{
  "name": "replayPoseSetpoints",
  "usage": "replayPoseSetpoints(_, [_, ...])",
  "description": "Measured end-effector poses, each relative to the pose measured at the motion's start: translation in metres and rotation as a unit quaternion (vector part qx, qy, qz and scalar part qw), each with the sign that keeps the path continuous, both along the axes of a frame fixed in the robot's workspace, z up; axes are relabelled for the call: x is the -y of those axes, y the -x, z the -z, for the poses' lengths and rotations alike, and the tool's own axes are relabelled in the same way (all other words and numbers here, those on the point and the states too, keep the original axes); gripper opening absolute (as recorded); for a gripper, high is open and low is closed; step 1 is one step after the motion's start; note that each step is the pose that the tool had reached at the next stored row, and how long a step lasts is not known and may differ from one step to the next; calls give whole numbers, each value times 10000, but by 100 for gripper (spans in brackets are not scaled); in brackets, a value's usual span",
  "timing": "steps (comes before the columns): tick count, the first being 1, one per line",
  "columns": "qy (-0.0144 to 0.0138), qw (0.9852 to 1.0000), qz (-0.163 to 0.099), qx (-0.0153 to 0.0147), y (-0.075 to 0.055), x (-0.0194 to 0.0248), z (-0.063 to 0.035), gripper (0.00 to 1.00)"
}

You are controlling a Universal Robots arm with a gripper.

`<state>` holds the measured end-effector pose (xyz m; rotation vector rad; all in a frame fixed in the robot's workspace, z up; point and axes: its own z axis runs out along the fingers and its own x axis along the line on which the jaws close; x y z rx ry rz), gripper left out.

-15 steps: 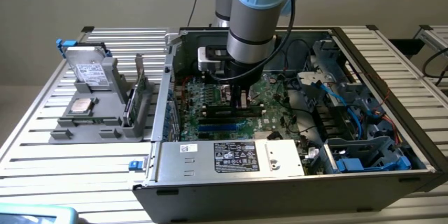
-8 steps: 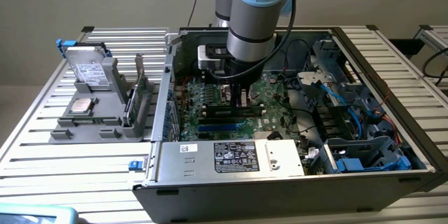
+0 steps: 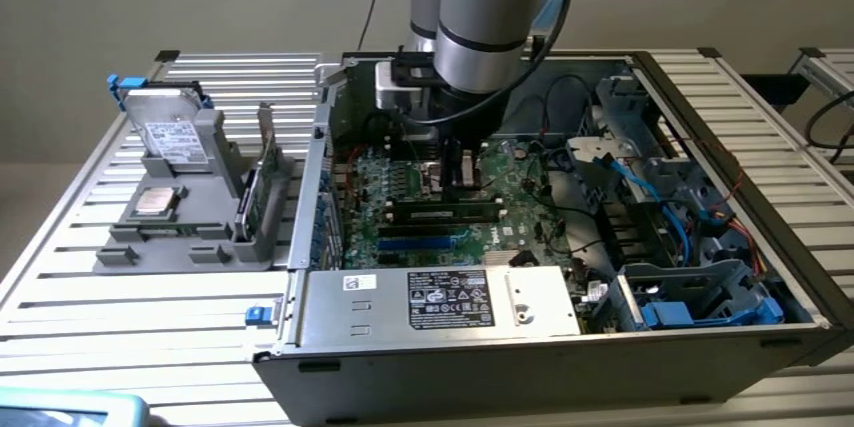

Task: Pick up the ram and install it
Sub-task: 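Insert the ram into the slot, then press down the ram until it locks into place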

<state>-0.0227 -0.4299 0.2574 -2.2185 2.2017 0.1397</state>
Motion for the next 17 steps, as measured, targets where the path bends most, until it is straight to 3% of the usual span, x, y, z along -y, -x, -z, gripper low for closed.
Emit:
replayPoseSetpoints(5, [1,10000,0,-2,0,0,-31,34])
replayPoseSetpoints(11, [4,10000,0,-31,0,0,-218,34])
replayPoseSetpoints(17, [3,10000,0,-32,0,0,-223,34])
